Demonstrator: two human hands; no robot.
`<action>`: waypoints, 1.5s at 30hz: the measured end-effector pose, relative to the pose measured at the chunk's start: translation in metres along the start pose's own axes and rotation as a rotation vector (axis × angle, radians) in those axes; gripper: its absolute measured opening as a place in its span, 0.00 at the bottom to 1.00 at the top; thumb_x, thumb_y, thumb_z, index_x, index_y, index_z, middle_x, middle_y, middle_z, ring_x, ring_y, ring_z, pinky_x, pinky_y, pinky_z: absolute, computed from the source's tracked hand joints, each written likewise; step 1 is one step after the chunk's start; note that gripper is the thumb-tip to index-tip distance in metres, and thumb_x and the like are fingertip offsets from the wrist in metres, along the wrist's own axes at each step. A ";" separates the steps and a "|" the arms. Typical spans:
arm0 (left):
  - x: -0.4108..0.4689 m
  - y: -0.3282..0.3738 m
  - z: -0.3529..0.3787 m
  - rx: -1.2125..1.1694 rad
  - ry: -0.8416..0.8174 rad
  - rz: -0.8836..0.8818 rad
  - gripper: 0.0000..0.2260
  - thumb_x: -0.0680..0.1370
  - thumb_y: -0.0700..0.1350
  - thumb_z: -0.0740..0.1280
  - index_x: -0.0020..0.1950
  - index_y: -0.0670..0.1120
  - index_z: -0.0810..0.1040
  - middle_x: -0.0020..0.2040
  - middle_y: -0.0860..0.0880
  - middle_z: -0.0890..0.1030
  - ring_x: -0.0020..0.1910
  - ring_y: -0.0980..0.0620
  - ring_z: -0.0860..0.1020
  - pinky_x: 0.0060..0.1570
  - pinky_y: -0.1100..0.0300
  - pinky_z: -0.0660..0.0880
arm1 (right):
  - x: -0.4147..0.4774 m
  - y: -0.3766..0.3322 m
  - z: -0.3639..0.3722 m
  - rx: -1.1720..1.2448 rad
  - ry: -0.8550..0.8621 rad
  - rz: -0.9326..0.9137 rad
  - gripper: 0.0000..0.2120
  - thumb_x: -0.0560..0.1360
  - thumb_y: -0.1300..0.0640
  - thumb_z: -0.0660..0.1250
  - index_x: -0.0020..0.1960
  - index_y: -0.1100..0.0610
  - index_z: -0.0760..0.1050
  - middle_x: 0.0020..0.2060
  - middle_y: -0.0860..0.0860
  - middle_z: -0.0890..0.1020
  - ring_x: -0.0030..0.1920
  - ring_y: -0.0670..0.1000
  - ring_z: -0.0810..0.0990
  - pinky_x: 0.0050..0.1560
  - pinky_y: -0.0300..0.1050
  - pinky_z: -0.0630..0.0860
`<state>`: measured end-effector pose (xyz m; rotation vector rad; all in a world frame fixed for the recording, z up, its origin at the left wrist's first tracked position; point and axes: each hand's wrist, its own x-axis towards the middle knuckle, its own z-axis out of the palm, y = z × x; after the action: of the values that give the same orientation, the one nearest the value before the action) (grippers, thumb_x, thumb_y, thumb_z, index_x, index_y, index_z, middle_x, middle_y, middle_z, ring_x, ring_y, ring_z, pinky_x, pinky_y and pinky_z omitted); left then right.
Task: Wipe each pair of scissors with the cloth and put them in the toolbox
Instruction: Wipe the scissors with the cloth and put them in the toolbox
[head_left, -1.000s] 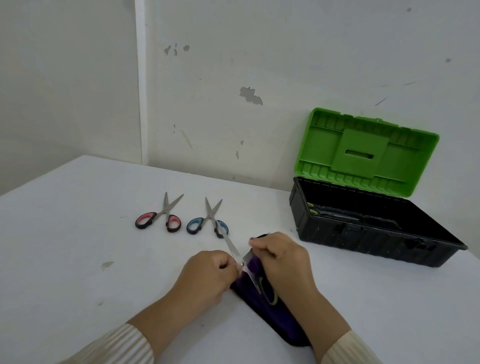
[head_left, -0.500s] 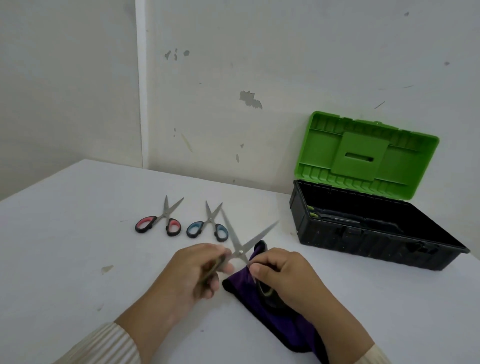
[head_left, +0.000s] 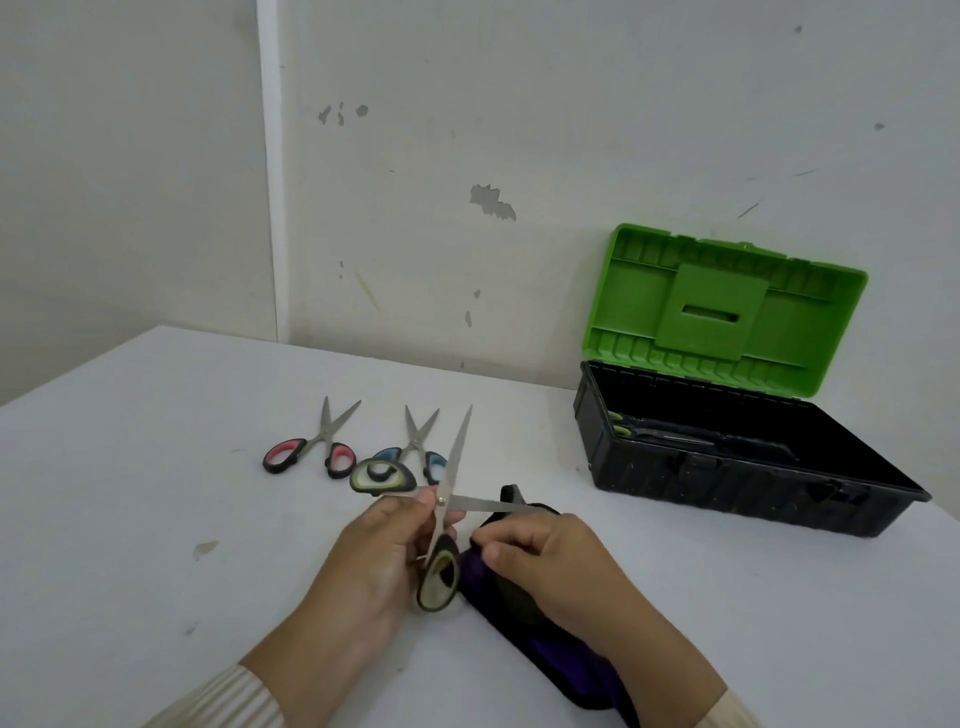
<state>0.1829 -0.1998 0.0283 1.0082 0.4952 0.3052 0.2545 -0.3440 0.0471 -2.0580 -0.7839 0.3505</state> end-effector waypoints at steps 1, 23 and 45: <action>0.001 0.002 -0.002 0.008 0.033 0.005 0.07 0.79 0.43 0.64 0.46 0.40 0.78 0.35 0.46 0.85 0.37 0.47 0.80 0.37 0.56 0.74 | 0.001 0.003 -0.007 0.051 0.042 0.060 0.09 0.72 0.63 0.67 0.46 0.51 0.83 0.42 0.44 0.83 0.40 0.40 0.78 0.47 0.31 0.73; -0.014 -0.004 0.009 0.547 -0.021 0.114 0.10 0.79 0.38 0.60 0.38 0.39 0.73 0.23 0.50 0.77 0.20 0.52 0.73 0.26 0.61 0.67 | 0.007 -0.009 0.020 -0.553 0.309 -0.556 0.14 0.66 0.56 0.56 0.32 0.53 0.81 0.26 0.47 0.81 0.29 0.48 0.79 0.28 0.39 0.75; -0.017 0.002 0.009 0.543 -0.117 0.089 0.12 0.80 0.40 0.60 0.36 0.44 0.74 0.36 0.46 0.82 0.25 0.50 0.76 0.24 0.60 0.71 | 0.019 0.027 -0.036 -0.141 0.718 -0.101 0.08 0.71 0.64 0.67 0.44 0.53 0.82 0.41 0.45 0.81 0.48 0.47 0.79 0.44 0.18 0.64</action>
<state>0.1733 -0.2128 0.0375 1.5703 0.4352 0.1906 0.2985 -0.3658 0.0463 -2.0503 -0.4663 -0.4965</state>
